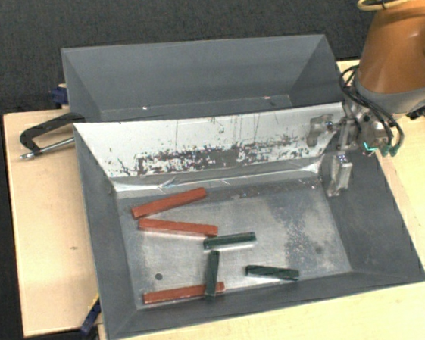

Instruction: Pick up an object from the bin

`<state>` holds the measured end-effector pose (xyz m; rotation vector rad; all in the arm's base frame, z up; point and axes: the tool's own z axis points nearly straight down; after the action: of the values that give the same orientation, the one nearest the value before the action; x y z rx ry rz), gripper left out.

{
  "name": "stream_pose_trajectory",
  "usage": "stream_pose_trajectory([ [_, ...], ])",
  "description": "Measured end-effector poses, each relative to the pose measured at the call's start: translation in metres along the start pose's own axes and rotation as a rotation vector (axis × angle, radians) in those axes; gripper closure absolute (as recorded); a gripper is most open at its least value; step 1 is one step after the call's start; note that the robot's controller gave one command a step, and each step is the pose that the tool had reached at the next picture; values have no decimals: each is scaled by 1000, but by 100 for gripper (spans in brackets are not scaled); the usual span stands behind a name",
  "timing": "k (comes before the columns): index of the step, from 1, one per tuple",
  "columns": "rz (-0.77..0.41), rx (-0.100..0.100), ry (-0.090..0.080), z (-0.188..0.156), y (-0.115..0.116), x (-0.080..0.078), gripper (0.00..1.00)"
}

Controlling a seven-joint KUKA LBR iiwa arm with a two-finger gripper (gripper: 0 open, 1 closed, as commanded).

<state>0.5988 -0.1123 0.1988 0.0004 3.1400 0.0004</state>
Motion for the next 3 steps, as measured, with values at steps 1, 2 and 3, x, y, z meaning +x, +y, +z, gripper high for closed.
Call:
stream_pose_trajectory([
  [1, -4, 1, -5, 56, 28, 18, 0],
  [2, -83, -1, -1, 111, 49, 24, 0],
  [3, 330, -1, -4, 128, 120, 9, 100],
])
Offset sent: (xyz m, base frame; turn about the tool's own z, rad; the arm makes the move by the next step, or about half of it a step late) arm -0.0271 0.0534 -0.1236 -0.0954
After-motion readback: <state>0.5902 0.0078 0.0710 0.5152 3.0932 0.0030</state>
